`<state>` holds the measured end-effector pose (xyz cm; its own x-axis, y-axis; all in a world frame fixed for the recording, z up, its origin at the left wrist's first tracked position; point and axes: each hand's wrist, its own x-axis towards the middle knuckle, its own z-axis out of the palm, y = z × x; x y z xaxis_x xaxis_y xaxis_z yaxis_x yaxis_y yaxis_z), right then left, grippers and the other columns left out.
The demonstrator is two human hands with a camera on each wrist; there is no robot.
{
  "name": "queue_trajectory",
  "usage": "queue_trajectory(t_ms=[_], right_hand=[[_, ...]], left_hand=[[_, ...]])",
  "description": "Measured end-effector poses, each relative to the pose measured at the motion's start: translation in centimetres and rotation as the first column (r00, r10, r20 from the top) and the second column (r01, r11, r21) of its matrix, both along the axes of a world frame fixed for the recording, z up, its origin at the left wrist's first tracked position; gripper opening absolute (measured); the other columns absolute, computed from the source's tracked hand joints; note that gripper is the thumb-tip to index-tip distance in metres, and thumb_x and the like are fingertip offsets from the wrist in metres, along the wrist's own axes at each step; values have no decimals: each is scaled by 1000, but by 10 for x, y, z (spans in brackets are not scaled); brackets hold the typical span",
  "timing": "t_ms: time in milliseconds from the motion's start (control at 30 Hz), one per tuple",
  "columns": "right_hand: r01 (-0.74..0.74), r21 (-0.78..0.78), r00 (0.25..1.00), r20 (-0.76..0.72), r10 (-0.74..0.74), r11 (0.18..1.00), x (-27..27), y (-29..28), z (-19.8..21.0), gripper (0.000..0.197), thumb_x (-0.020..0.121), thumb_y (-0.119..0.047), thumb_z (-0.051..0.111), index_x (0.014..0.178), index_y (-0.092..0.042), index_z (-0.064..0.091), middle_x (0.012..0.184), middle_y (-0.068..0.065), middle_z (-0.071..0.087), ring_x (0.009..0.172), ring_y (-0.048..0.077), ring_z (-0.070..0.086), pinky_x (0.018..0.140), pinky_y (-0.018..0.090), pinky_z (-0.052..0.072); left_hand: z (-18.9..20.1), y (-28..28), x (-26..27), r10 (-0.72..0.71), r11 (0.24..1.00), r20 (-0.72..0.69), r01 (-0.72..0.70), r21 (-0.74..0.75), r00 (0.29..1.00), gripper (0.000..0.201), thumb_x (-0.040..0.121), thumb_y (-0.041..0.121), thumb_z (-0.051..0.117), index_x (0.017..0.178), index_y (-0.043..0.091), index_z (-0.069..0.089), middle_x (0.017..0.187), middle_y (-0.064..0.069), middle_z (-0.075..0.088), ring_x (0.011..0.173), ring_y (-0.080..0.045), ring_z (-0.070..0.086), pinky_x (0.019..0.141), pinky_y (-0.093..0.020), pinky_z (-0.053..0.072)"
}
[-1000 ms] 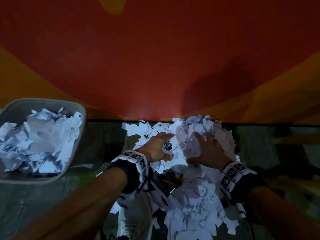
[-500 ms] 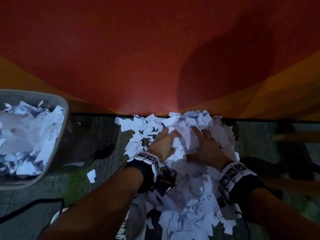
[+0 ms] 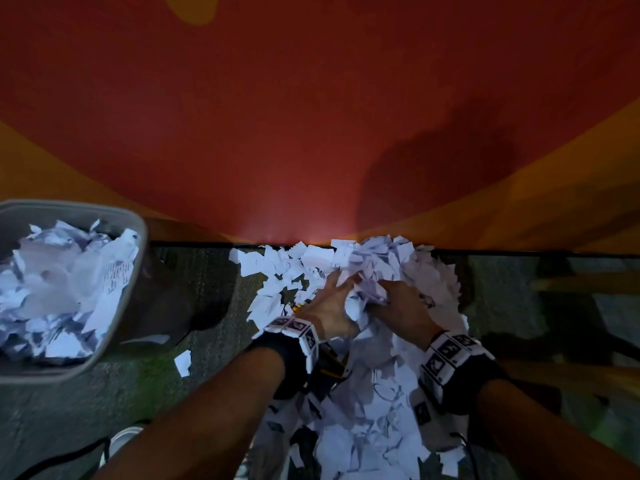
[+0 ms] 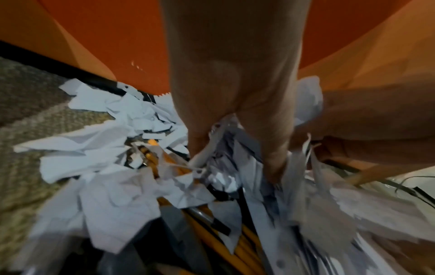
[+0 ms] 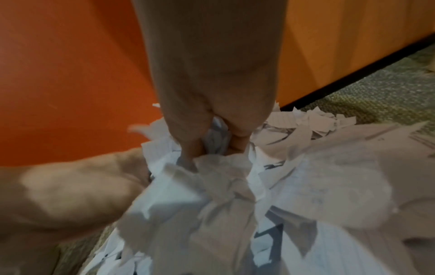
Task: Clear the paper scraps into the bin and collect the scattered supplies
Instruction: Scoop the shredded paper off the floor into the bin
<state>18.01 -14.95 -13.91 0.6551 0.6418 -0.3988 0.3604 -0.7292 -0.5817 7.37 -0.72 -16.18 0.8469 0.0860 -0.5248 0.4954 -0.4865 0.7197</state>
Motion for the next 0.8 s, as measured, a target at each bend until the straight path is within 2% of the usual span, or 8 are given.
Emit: queue_trajectory(t_ms=[100, 200, 300, 433, 533, 667, 733, 800], right_hand=[[63, -31, 997, -41, -64, 998, 0, -3, -5, 17, 73, -27, 76, 77, -14, 66, 69, 1, 63, 64, 14, 60, 54, 21, 38], [110, 12, 992, -61, -109, 994, 2, -8, -5, 47, 72, -35, 69, 107, -3, 70, 89, 18, 71, 79, 28, 67, 64, 31, 49], [131, 64, 990, -66, -127, 989, 5, -5, 16, 20, 82, -7, 71, 101, -4, 71, 72, 20, 71, 55, 26, 67, 50, 32, 52], [105, 167, 994, -23, -103, 980, 8, 3, 47, 17, 83, -2, 70, 87, -18, 71, 65, 13, 68, 53, 21, 64, 54, 28, 50], [100, 269, 995, -23, -97, 958, 6, 15, 73, 36, 84, 6, 68, 70, -28, 64, 62, 23, 62, 52, 27, 60, 55, 35, 46], [87, 368, 996, -58, -70, 926, -7, 36, 115, 3, 86, -1, 69, 86, -3, 68, 64, 12, 63, 56, 19, 64, 58, 46, 56], [55, 399, 997, -78, -26, 915, -17, 51, 135, 6, 86, -4, 69, 91, -2, 70, 71, 5, 66, 60, 15, 63, 56, 41, 57], [18, 427, 996, -82, 19, 904, -31, 68, 156, 25, 85, -14, 71, 92, 10, 67, 72, 15, 66, 55, 22, 58, 50, 37, 54]], left_hand=[[-11, -13, 7, 45, 992, 21, -48, 114, 999, 69, 83, 1, 62, 140, 35, 42, 159, -4, 16, 144, -41, 27, 113, -53, 37], [-12, -8, 9, 97, 959, 197, -145, 245, 976, 39, 93, 2, 53, 128, 18, 60, 129, -15, 49, 103, -28, 59, 81, -18, 53], [5, 13, 3, 118, 956, 287, -187, 226, 951, 29, 90, -4, 56, 112, 9, 69, 107, -3, 48, 91, -12, 50, 64, -1, 40], [45, 46, -7, 257, 945, 279, -302, 129, 925, 18, 89, 5, 58, 86, 20, 68, 86, 2, 60, 78, -13, 59, 59, -11, 42], [83, 68, -22, 341, 928, 257, -368, 64, 904, 13, 87, 7, 65, 90, 18, 70, 83, 1, 69, 71, -13, 64, 61, -21, 48], [145, 90, -53, 387, 906, 313, -420, 44, 867, 22, 87, 7, 69, 81, 28, 68, 75, 1, 70, 59, -11, 63, 51, -27, 51], [179, 104, -75, 368, 905, 351, -419, 80, 861, 22, 86, 10, 70, 79, 31, 69, 76, 5, 71, 55, -1, 58, 53, -22, 48], [210, 119, -101, 369, 890, 370, -439, 122, 853, 18, 85, 11, 71, 79, 28, 70, 80, 6, 72, 56, 7, 56, 56, -17, 45]])
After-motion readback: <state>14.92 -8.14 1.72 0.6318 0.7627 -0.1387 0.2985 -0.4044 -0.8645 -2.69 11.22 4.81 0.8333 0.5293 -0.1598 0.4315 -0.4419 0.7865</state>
